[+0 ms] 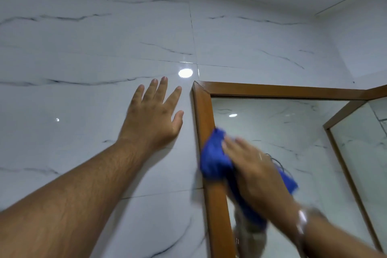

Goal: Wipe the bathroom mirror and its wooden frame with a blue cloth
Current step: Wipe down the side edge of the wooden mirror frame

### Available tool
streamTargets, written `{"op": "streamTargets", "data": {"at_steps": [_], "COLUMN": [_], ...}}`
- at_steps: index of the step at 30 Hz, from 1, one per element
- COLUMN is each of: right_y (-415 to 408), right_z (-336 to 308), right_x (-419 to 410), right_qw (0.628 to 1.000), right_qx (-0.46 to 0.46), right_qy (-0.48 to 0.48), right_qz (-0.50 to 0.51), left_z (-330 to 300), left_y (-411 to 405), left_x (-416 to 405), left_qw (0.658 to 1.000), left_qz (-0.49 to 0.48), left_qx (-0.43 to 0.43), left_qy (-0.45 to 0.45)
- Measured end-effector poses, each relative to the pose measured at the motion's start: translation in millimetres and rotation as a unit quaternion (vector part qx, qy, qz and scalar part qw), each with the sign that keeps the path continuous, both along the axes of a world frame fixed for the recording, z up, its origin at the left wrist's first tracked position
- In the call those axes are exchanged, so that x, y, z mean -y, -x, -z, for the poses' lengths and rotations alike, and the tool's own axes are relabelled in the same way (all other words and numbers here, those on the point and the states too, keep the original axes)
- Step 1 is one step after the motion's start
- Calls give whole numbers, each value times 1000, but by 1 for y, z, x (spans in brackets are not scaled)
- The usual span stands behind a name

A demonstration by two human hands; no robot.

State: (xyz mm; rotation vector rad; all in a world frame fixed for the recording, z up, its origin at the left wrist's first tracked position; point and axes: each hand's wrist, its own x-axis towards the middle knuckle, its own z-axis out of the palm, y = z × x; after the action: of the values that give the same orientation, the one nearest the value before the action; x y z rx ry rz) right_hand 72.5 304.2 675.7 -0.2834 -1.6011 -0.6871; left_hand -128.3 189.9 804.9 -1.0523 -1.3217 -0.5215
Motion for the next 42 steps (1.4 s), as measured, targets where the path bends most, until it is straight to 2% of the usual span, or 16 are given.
{"op": "streamTargets", "data": {"at_steps": [3, 6, 9, 12, 14, 16, 18, 23, 25, 28, 30, 33, 35, 36, 39, 42], "right_y": [8, 11, 11, 11, 6, -1, -4, 8, 14, 10, 5, 19, 22, 17, -2, -7], "right_z": [-89, -98, -41, 57, 109, 118, 79, -77, -95, -44, 32, 153, 201, 212, 207, 115], "right_x": [11, 9, 5, 10, 13, 10, 7, 9, 9, 8, 7, 18, 33, 38, 30, 14], "right_qw": [998, 998, 994, 986, 987, 992, 996, 997, 997, 997, 991, 988, 967, 969, 996, 996], "right_qx": [-54, -56, -43, -15, 6, 30, 33, -47, -63, -43, -33, -35, -69, -45, 26, 30], "right_qy": [21, 38, 89, 147, 142, 114, 83, 57, 46, 69, 123, 141, 234, 229, 86, 73], "right_qz": [23, 13, -40, -78, -70, -45, -18, 9, 3, -3, -34, -54, -76, -74, -23, -46], "left_z": [6, 27, 78, 133, 149, 155, 156, 158, 158, 157, 157, 157, 156, 156, 157, 157], "left_y": [-1, -3, -4, -3, -5, -12, -18, -17, -15, -15, -16, -16, -19, -19, -20, -20], "left_x": [2, 3, -2, -3, -5, -8, -11, -17, -19, -18, -18, -17, -16, -15, -14, -14], "left_qw": [1000, 1000, 999, 999, 999, 997, 996, 996, 996, 997, 997, 997, 997, 997, 997, 996], "left_qz": [-1, 1, -4, -13, -21, -27, -38, -45, -42, -33, -33, -27, -29, -31, -33, -26], "left_qx": [8, 31, 49, 44, 48, 70, 80, 78, 73, 67, 66, 69, 69, 69, 75, 82], "left_qy": [4, 0, -4, 11, 9, -1, -2, -14, -20, -26, -23, -22, -18, -15, -8, -9]}}
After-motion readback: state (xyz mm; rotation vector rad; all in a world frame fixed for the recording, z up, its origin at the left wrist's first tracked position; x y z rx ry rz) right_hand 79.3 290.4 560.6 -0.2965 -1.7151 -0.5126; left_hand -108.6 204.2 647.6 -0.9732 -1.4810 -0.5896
